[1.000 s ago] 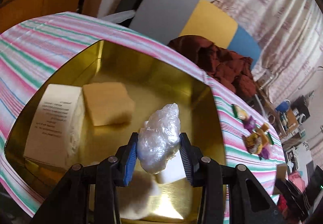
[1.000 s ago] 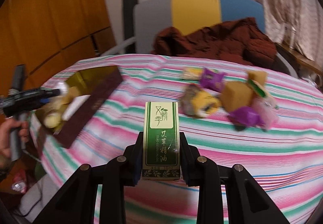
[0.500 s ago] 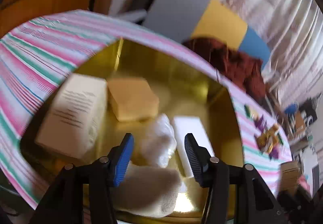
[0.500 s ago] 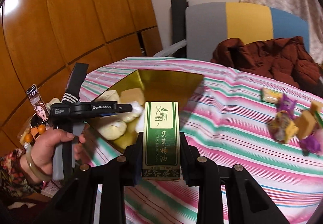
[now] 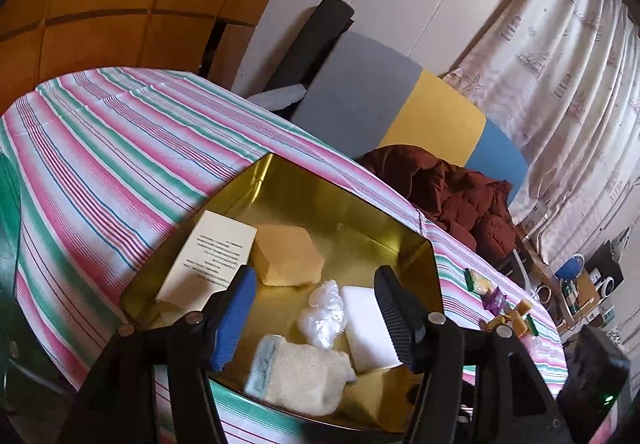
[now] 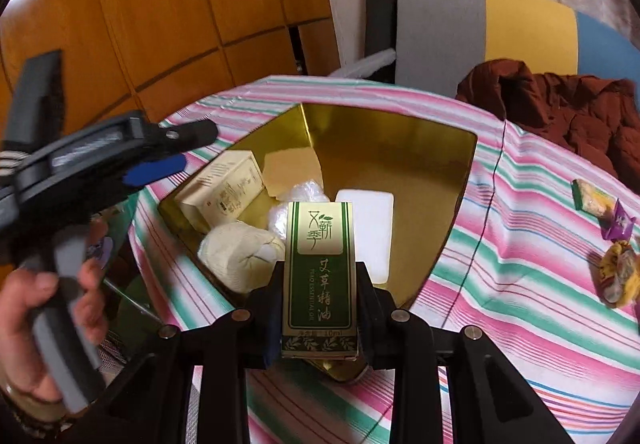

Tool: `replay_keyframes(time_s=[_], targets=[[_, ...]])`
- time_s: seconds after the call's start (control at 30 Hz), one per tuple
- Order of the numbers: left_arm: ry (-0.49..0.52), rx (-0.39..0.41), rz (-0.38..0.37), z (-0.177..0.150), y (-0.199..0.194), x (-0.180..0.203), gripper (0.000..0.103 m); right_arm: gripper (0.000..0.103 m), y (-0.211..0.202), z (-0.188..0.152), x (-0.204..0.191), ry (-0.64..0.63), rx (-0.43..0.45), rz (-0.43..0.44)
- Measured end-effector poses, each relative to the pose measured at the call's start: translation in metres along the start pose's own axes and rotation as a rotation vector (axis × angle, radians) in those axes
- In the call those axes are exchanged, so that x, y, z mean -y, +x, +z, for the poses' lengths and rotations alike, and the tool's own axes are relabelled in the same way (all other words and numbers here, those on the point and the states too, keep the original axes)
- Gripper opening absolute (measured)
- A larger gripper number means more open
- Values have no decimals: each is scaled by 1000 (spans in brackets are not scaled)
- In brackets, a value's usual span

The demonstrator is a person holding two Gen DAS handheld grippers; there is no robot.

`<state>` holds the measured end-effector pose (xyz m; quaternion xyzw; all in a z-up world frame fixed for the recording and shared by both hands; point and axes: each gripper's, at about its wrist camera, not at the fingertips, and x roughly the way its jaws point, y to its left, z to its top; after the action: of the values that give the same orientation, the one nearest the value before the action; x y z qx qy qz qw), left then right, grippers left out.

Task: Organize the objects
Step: 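Open the left gripper to drop the bag while the right lowers the green box into the tray, then withdraw both grippers from the tray toward the remaining items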

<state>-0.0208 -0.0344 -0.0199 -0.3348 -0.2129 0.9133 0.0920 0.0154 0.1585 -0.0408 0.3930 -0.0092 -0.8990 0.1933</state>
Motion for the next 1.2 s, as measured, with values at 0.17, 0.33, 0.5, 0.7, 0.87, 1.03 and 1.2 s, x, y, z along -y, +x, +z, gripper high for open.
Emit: replay_keyframes(time_s=[0.17, 0.33, 0.5, 0.7, 0.87, 1.03, 1.2], targets=[[16, -20, -9, -7, 1, 7, 62, 38, 4, -3, 3, 26, -11, 0], [21, -25, -18, -10, 0, 11, 62, 44, -8, -7, 10, 72, 14, 21], [38, -25, -26, -12, -3, 17, 62, 49, -22, -11, 18, 108, 46, 22], [91, -40, -54, -21, -4, 36, 62, 49, -40, -16, 33, 149, 71, 0], [161, -63, -82, -33, -4, 55, 62, 51, -55, -24, 56, 180, 82, -38], [237, -98, -129, -50, -6, 78, 62, 51, -68, -36, 80, 209, 78, -88], [313, -141, -184, -73, -8, 105, 62, 51, -79, -57, 114, 245, 55, -176]])
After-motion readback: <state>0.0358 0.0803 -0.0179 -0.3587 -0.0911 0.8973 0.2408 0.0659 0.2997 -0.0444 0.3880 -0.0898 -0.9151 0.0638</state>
